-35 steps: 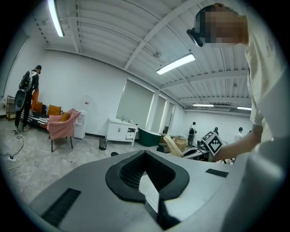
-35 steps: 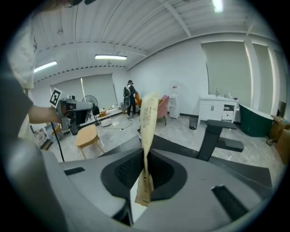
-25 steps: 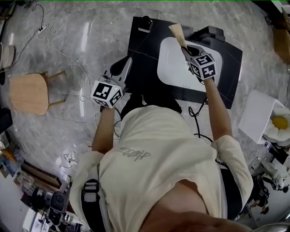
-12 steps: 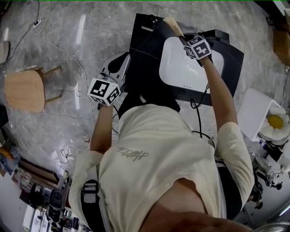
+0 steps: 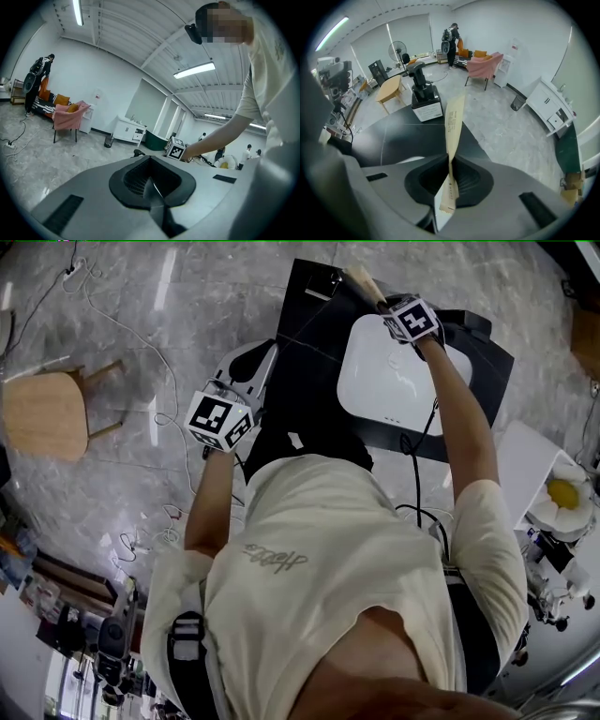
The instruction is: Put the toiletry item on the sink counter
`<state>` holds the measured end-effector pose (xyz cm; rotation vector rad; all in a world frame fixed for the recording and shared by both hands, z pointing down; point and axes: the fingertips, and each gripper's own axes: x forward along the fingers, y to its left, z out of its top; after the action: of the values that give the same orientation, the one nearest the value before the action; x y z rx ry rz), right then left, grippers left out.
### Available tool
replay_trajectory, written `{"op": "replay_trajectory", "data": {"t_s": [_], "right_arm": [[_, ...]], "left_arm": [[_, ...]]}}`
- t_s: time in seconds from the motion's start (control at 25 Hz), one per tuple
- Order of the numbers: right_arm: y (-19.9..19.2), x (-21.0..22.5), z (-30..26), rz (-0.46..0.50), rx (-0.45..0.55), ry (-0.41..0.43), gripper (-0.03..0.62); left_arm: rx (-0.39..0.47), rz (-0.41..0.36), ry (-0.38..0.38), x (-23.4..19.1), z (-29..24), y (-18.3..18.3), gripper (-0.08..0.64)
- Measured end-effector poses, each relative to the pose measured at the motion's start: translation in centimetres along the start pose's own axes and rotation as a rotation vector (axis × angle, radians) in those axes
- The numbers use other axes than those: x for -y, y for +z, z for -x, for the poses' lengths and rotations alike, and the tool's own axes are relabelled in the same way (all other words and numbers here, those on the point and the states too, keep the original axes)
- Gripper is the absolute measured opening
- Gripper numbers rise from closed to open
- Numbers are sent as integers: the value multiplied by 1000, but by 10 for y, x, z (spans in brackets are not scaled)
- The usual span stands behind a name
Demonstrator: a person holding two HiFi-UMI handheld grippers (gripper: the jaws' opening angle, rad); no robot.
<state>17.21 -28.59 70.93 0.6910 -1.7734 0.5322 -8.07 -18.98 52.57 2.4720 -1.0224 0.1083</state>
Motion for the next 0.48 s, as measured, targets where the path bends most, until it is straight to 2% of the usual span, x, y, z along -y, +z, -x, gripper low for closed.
{"op": "replay_trajectory", "data": {"t_s": [0.24, 0.48], "right_arm": [[11, -2, -21, 8, -58, 9, 25], [22, -2, -37, 34, -100, 27, 25]], "left_arm": [[-20, 41, -2, -15, 0, -14, 2], [-22, 47, 0, -28, -6, -13, 2]]}}
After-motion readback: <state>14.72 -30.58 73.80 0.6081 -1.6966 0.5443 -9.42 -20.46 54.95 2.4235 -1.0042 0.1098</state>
